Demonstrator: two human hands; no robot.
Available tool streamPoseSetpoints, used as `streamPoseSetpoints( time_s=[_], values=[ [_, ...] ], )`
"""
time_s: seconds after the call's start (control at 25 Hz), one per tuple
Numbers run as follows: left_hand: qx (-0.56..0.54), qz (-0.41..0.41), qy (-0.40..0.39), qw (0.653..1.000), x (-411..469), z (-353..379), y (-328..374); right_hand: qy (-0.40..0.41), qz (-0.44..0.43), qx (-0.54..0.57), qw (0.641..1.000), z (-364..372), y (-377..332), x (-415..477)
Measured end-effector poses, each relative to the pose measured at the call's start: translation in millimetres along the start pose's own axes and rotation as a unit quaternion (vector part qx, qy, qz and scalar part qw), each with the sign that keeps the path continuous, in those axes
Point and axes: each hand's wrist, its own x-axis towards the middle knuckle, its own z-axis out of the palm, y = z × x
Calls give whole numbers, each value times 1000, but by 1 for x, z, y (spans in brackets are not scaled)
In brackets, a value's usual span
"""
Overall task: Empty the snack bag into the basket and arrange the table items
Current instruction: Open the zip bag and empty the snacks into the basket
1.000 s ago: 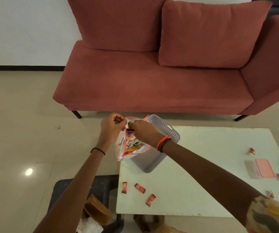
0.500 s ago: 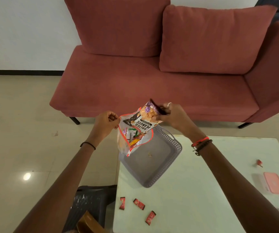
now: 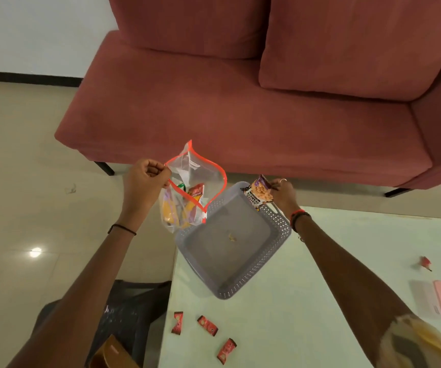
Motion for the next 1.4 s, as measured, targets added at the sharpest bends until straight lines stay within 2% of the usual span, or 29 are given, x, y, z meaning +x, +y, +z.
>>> streamPoseSetpoints(
  time_s=[0.28,0.56,0.72,1.0,1.08,1.16,1.24,1.28,1.32,1.36,1.4],
  values=[
    [-31,12,24,999,6,7,-28,-21,-28,-103,994,77,42,58],
    [-56,37,14,998,5,11,-34,-3,-24,-163,986,80,51,93],
    [-58,34,11,998,2,10,-36,23,-40,-151,987,84,50,86],
    [-67,24,0,997,-16,0,-33,71,-32,-7,997,60,22,39],
    [-60,21,-6,998,-24,-3,-27,83,-75,36,993,49,-11,8],
    [-53,21,-10,998,-31,-6,-19,79,-156,94,980,31,-53,-38],
    [-56,15,-12,998,-38,-8,-10,28,-263,147,953,8,-91,-90],
    [-53,14,-15,998,-42,-10,-4,-30,-317,148,936,-4,-105,-114],
    [-45,16,-20,999,-47,-11,2,-107,-358,108,921,-12,-113,-132],
    [-36,20,-29,999,-52,-11,7,-186,-389,16,902,-15,-118,-143],
    [-29,25,-39,998,-58,-12,12,-251,-414,-120,867,-13,-120,-150]
  ],
)
